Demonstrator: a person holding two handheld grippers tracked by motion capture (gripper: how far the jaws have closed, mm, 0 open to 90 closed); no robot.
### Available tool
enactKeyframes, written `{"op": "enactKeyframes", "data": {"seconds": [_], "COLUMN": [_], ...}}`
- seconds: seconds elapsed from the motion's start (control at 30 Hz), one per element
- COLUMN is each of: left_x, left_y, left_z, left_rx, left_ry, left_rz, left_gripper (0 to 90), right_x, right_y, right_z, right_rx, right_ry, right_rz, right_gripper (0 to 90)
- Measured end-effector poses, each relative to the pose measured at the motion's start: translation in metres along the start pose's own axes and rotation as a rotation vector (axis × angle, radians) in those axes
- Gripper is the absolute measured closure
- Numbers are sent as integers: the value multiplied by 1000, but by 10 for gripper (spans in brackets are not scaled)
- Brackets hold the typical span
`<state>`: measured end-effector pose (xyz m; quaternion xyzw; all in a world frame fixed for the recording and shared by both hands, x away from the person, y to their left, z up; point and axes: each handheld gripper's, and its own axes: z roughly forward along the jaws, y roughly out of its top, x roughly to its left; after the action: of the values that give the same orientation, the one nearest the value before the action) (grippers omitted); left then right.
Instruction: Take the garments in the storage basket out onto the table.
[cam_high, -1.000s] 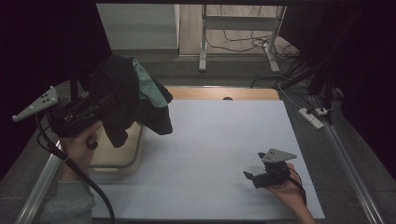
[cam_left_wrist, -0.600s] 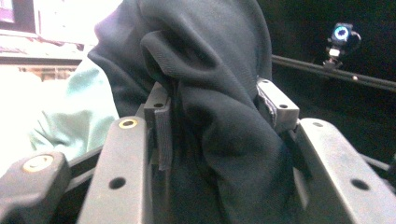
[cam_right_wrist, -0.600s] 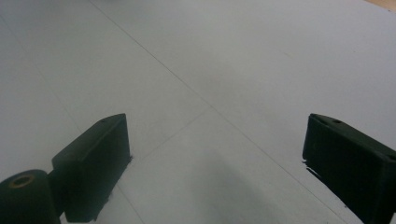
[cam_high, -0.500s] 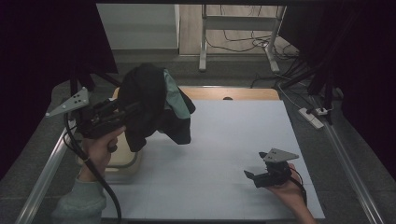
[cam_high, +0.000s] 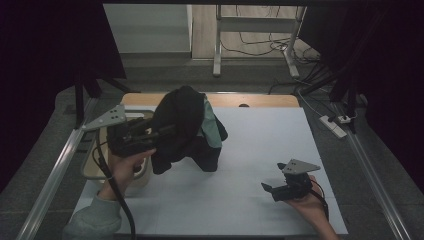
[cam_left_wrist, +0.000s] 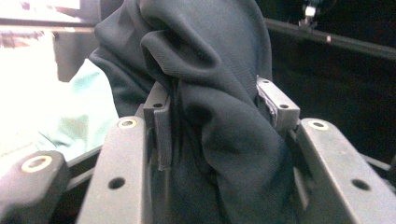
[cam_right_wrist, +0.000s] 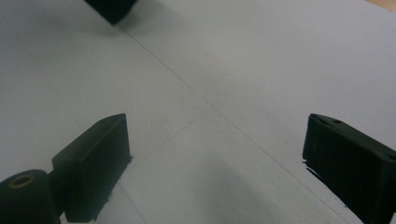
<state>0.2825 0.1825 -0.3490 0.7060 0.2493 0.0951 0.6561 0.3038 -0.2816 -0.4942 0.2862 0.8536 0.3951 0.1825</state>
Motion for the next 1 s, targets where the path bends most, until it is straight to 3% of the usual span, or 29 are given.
{"op": "enactKeyframes", "data": {"seconds": [0.3,0.4,0.57,0.7,0.83,1.0], "left_x": [-2,2,12,21,32,40], "left_y": [-23,-34,-53,-68,-84,-101], "left_z": [41,55,75,89,102,118], "left_rx": [128,179,250,314,363,444], "left_ry": [-32,-20,-18,17,29,59], "left_rz": [-11,-8,-47,-48,-77,-73], "left_gripper": [544,543,536,530,521,507], "right_x": [0,0,0,-1,-1,-1], "right_y": [0,0,-1,-1,-1,-2], "right_z": [0,0,2,2,2,3], "right_rx": [-2,0,6,7,9,18], "right_ry": [6,8,8,9,10,9], "right_rz": [5,5,2,5,6,7], "right_gripper": [70,70,70,70,70,71]}}
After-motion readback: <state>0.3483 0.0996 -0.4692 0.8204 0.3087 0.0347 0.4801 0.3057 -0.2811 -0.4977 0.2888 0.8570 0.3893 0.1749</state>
